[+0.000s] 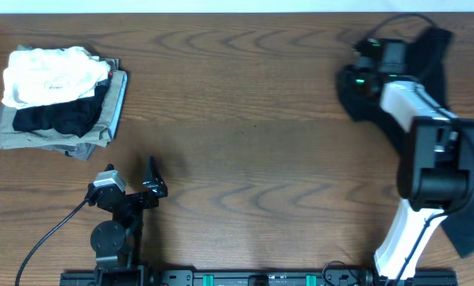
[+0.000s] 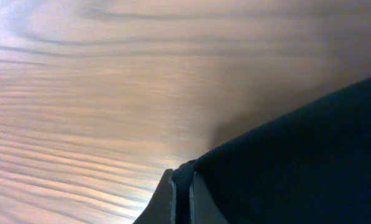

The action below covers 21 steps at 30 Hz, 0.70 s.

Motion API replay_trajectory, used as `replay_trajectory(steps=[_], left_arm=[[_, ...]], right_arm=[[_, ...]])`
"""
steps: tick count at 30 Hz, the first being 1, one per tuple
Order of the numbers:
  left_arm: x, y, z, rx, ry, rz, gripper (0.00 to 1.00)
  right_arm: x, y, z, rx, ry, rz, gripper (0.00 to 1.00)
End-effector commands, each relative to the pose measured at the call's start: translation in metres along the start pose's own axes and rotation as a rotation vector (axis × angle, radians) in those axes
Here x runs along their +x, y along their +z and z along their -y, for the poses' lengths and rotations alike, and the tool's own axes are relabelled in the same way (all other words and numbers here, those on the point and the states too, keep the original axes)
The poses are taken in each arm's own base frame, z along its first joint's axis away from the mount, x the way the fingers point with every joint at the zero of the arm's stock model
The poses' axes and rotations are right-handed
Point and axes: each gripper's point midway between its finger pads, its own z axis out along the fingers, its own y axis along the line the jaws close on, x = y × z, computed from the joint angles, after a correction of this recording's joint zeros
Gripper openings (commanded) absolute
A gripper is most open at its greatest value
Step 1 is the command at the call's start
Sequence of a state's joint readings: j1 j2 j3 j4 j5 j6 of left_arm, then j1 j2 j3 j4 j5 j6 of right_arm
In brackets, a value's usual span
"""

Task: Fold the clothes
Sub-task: 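Drag the black shirt leftward to the table center with the right gripper, release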

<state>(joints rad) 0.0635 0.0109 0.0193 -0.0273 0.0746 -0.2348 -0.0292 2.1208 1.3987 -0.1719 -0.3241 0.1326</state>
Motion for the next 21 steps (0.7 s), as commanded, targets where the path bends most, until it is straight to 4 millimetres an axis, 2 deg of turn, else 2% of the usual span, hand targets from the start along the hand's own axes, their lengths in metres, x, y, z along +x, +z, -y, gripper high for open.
replay_trajectory(steps=[1,4,6,11,17,21], left_arm=[[0.015,0.001,-0.002,0.001,0.009,-0.047,0.98],[0.015,0.001,-0.002,0.001,0.009,-0.047,0.98],[0.015,0.001,-0.002,0.001,0.009,-0.047,0.98],[0.015,0.001,-0.002,0.001,0.009,-0.047,0.98],[0.015,0.001,-0.002,0.001,0.009,-0.047,0.98],[0.015,0.001,-0.002,0.001,0.009,-0.047,0.98]], right_arm=[[0.005,0.017,-0.079,-0.143,0.018,-0.006,0.01],[0.013,0.023,-0.138,-0.222,-0.019,-0.001,0.01],[0.027,0.026,-0.181,-0.276,-0.060,-0.014,0.01],[0.069,0.025,-0.256,-0.363,-0.135,-0.076,0.01],[0.120,0.016,-0.319,-0.436,-0.152,-0.168,0.01],[0.157,0.007,-0.350,-0.465,-0.199,-0.236,0.01]])
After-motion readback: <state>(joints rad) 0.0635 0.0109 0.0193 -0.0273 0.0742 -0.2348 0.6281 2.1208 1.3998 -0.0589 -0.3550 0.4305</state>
